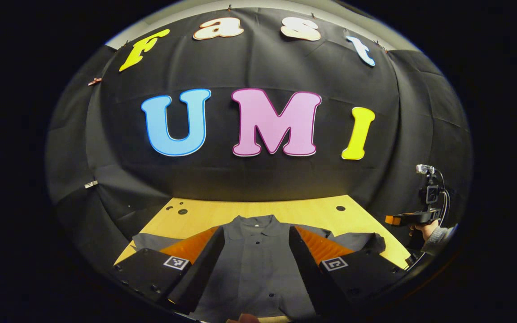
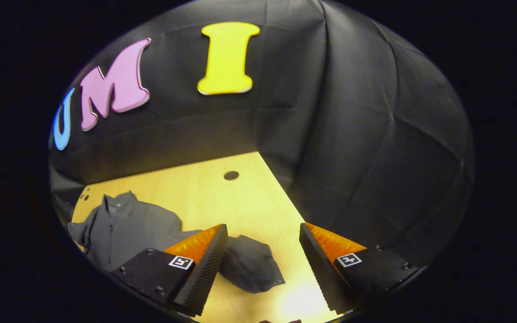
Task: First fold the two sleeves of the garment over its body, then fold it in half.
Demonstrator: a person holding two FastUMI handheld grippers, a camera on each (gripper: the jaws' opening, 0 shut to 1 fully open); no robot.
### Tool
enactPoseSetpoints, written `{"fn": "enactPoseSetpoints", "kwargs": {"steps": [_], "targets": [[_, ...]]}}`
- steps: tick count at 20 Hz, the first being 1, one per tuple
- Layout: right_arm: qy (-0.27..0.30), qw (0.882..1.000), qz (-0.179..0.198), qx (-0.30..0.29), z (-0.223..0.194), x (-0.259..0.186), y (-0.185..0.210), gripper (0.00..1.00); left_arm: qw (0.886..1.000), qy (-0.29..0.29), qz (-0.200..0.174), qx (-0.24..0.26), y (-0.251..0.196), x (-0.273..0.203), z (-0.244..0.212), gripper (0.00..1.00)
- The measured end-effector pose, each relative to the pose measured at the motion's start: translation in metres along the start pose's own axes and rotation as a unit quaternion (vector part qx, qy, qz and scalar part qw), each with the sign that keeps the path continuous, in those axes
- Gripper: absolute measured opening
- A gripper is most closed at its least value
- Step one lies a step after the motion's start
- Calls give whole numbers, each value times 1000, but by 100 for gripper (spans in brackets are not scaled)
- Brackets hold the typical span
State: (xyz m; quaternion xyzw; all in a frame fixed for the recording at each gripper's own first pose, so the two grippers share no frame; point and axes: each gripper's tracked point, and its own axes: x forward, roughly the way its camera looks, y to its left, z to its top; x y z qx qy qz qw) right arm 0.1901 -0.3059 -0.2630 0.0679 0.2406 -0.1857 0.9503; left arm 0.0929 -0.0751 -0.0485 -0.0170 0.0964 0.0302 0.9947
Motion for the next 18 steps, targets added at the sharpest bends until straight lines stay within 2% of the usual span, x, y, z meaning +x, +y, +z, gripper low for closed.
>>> {"fn": "enactPoseSetpoints", "kwargs": {"steps": [4,9,12,15,16,17,18], "targets": [[71,997,8,1,-45,44,-9,100,999,27,20,-2,-5,11,-12,91],[105,993,57,-6,-73,47,17,99,999,44,28,6,-11,22,-19,92],[128,989,74,-7,-90,53,31,99,998,52,28,3,-17,28,-25,92],[151,985,79,-26,-114,59,37,95,998,56,32,7,-17,29,-28,92],[129,988,77,-45,-103,62,38,95,998,57,35,8,-16,27,-29,92],[137,986,76,-65,-117,60,36,84,997,59,38,9,-14,26,-32,92],[115,988,81,-68,-114,59,38,93,997,62,41,9,-12,24,-32,92]]}}
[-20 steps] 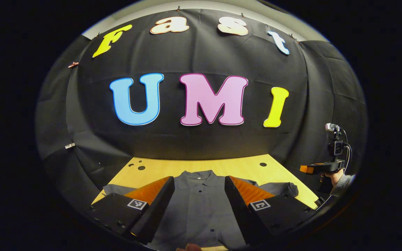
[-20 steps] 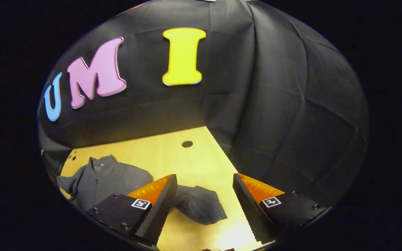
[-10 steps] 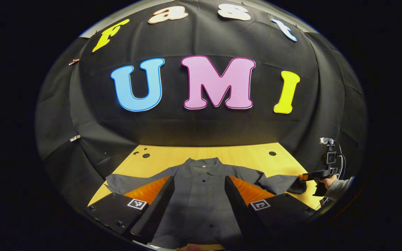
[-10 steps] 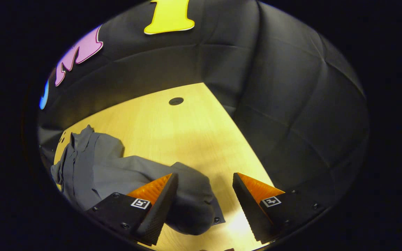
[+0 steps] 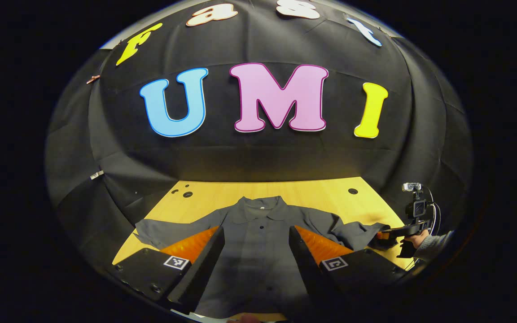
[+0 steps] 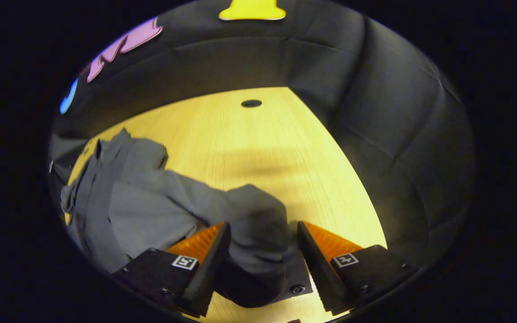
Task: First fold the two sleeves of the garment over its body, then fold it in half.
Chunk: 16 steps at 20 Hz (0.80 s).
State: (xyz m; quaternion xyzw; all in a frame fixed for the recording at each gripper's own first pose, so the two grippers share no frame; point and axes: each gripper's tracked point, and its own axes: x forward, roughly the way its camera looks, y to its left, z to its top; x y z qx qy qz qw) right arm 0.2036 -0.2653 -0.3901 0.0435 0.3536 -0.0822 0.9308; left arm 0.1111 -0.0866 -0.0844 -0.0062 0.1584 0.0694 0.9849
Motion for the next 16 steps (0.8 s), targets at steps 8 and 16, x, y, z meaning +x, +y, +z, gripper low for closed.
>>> {"fn": "enactPoseSetpoints", "kwargs": {"steps": [8,16], "targets": [[-53,996,-18,63,23,-18,-18,6,1000,-5,12,4,26,-21,-6,92],[-196,972,-53,121,93,-172,-29,6,998,-43,-46,4,72,-40,0,92]]}}
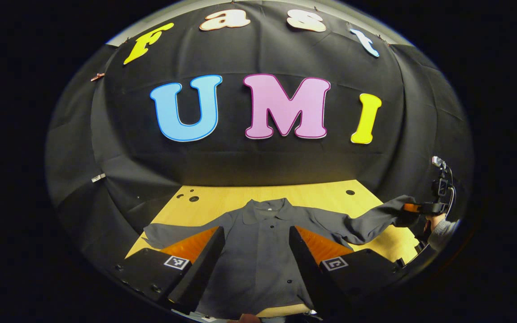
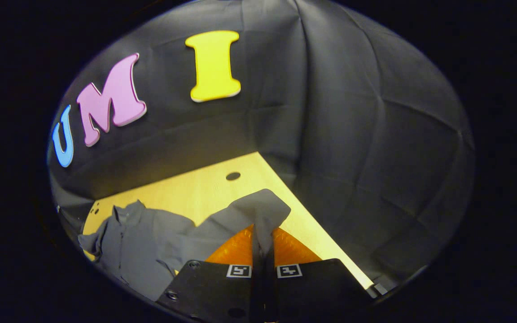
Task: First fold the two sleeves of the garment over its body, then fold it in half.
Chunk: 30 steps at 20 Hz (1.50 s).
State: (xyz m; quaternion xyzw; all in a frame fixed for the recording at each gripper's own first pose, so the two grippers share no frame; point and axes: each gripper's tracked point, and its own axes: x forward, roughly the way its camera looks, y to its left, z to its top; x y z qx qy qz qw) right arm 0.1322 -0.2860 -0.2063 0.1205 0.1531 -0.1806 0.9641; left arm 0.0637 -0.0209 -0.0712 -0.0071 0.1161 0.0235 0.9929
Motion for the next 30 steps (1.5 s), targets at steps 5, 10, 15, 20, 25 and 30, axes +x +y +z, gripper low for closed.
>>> {"fn": "enactPoseSetpoints", "kwargs": {"steps": [5,10,15,20,25,30], "targets": [[-72,997,6,-6,52,-82,42,6,999,-18,-25,7,46,-14,2,92],[-110,993,28,-18,67,-136,133,6,999,-31,-30,-2,102,-25,-1,92],[-115,989,77,-48,56,-158,241,6,999,-29,-13,-21,169,-30,-19,92],[-90,984,129,-83,21,-151,344,6,999,-21,19,-19,239,-34,-42,91],[-39,981,160,-102,-43,-113,422,6,998,8,46,-43,299,-29,-77,92],[13,979,163,-120,-116,-78,463,6,997,25,47,-58,337,-1,-103,92]]}}
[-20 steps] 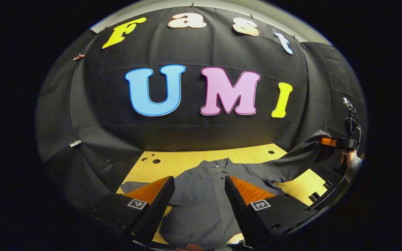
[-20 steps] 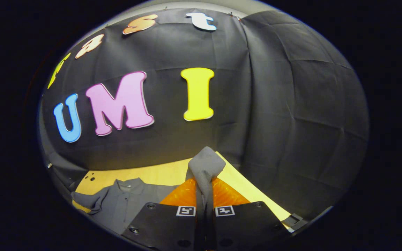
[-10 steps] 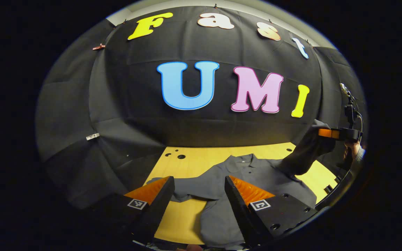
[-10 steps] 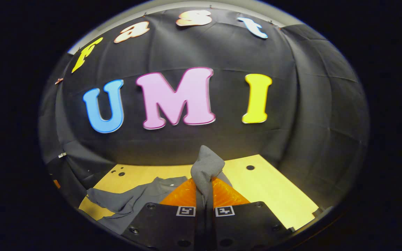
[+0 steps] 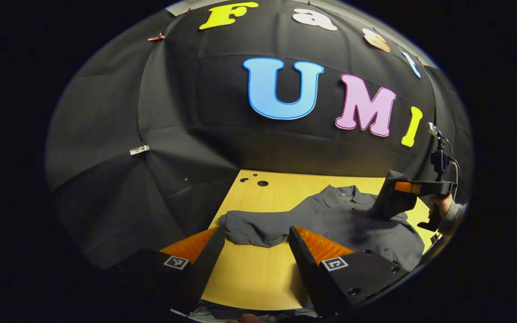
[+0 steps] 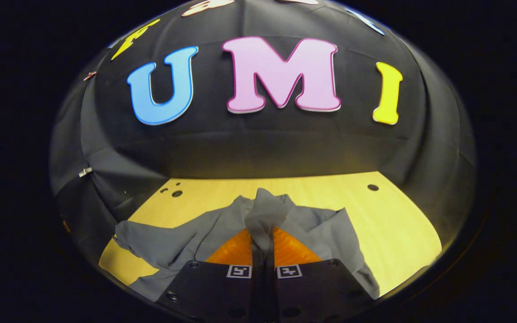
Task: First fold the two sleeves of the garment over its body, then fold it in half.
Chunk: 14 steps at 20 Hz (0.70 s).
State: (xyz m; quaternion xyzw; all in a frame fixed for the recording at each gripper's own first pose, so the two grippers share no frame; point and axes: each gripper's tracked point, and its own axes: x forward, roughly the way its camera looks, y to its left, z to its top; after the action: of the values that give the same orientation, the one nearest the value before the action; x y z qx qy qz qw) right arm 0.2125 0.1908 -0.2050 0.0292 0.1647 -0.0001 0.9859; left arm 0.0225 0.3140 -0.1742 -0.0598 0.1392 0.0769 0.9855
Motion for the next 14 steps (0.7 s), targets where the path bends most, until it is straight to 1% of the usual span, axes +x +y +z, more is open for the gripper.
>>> {"fn": "enactPoseSetpoints", "kwargs": {"steps": [3,5,7,8,9,10,11,12,13,14], "targets": [[35,999,4,-2,-37,23,21,6,1000,12,0,-1,18,30,-15,92],[65,998,5,-12,-64,38,33,7,1000,19,1,5,29,59,-26,92],[87,996,6,-14,-82,45,41,7,1000,26,2,15,39,83,-31,92],[97,995,7,-12,-89,49,44,0,999,30,2,19,44,95,-34,92],[108,994,8,-8,-96,52,48,10,999,39,-1,18,47,113,-41,92],[120,993,10,-3,-103,54,52,11,999,45,-5,15,49,123,-44,92],[125,992,11,1,-107,56,57,14,999,49,-7,10,52,131,-46,92],[134,991,14,4,-114,58,61,14,998,55,-12,6,53,142,-50,92],[145,989,21,9,-119,57,68,22,998,67,-20,5,54,157,-58,92],[164,986,34,18,-128,54,78,13,997,77,-21,6,58,168,-64,92]]}}
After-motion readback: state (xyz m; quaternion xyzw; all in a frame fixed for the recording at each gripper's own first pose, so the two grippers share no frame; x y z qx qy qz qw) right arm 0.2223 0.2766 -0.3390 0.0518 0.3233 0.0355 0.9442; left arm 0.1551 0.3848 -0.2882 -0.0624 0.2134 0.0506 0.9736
